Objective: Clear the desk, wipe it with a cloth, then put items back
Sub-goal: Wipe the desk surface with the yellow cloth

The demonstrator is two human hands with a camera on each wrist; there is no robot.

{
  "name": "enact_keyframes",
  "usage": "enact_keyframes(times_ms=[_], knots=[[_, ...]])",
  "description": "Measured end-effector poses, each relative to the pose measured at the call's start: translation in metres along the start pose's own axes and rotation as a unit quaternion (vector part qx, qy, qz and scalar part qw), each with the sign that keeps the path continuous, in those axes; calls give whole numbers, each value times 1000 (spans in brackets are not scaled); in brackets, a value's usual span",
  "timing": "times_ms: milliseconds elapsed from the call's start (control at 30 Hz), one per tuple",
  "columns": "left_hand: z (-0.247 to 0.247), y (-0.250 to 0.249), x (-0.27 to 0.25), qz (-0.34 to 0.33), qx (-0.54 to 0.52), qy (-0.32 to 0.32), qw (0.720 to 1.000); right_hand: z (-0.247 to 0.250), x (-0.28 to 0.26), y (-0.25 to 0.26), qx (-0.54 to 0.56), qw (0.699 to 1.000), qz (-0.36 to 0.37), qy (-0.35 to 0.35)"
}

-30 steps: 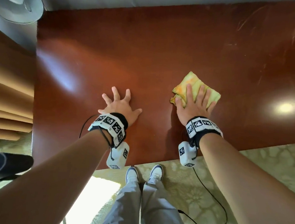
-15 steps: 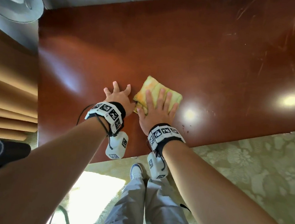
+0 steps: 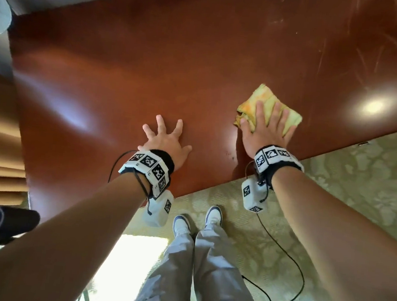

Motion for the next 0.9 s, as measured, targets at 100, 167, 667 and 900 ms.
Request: enact_keyframes(times_ms=[100, 167, 667, 900], knots=[[5, 5, -1, -21, 38, -2, 999, 0, -1, -11, 17, 999, -43, 10], [11, 5, -1, -29, 49, 0, 998, -4, -10, 3, 31, 997, -69, 15], [16, 17, 2, -23, -58, -64, 996, -32, -105, 124, -55, 979, 193, -37], [4, 14, -2, -30, -2, -43, 999, -24, -59, 12, -36, 999, 31, -13]])
Point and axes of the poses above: each hand's wrist, its own x-axis towards the middle knuckle, its own z-axis out of the back of the hand, y = z × x, the point moved 9 cm from there along x, towards the middle knuckle, and after that the axes turned 14 degrees about -x, right-handed, at the moved point
